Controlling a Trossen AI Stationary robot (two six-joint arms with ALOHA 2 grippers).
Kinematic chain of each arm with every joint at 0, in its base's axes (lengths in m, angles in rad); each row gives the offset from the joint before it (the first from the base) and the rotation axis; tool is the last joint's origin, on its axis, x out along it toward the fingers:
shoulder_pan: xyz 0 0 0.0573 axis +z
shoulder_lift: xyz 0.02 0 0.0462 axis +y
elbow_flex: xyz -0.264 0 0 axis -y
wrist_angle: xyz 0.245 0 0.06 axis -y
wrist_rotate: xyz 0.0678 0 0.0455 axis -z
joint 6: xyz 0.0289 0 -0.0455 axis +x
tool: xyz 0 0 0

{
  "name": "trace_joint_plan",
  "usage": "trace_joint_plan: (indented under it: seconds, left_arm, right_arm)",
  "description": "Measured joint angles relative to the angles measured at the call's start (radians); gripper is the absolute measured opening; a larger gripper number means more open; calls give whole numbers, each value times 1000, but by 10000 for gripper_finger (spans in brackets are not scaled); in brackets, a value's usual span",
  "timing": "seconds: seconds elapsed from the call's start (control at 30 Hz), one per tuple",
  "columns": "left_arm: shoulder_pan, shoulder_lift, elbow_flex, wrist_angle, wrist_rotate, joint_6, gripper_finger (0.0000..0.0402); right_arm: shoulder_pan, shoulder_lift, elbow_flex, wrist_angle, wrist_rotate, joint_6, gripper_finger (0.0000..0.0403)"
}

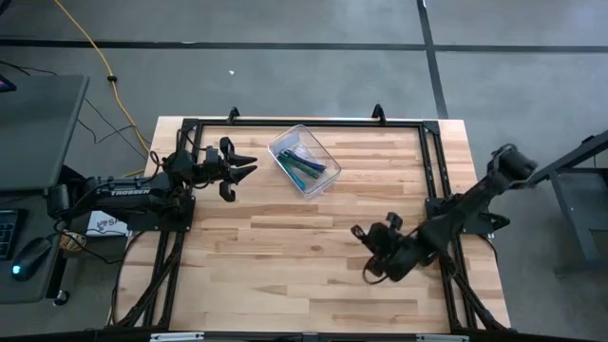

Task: Pick and place USB-C Cables
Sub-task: Put the black charger cable into the transparent bin

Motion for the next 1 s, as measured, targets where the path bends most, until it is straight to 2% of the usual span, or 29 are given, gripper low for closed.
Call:
trace_joint_plan:
  seconds: [0.1, 0.23, 0.3, 0.4, 0.47, 0.67, 1.0]
  left_arm:
    - [0, 0, 0, 0, 0, 0, 90]
    - [0, 0, 0, 0, 0, 0, 90]
    - [0, 0, 0, 0, 0, 0, 90]
    - [0, 0, 0, -4, 0, 0, 90]
    - [0, 0, 0, -6, 0, 0, 90]
    - [0, 0, 0, -6, 0, 0, 90]
    - [0, 0, 0, -6, 0, 0, 90]
  right_arm:
    - [-15, -106, -168, 304, 86, -132, 27]
    - [-98, -182, -368, 777, 136, -484, 27]
    - [-159, -202, -434, 1027, 98, -670, 27]
    - [-263, -212, -489, 1257, -55, -846, 27]
    - [-328, -224, -490, 1314, -144, -898, 27]
    - [-470, -225, -469, 1314, -351, -925, 27]
    - [-529, -225, -469, 1312, -432, -925, 27]
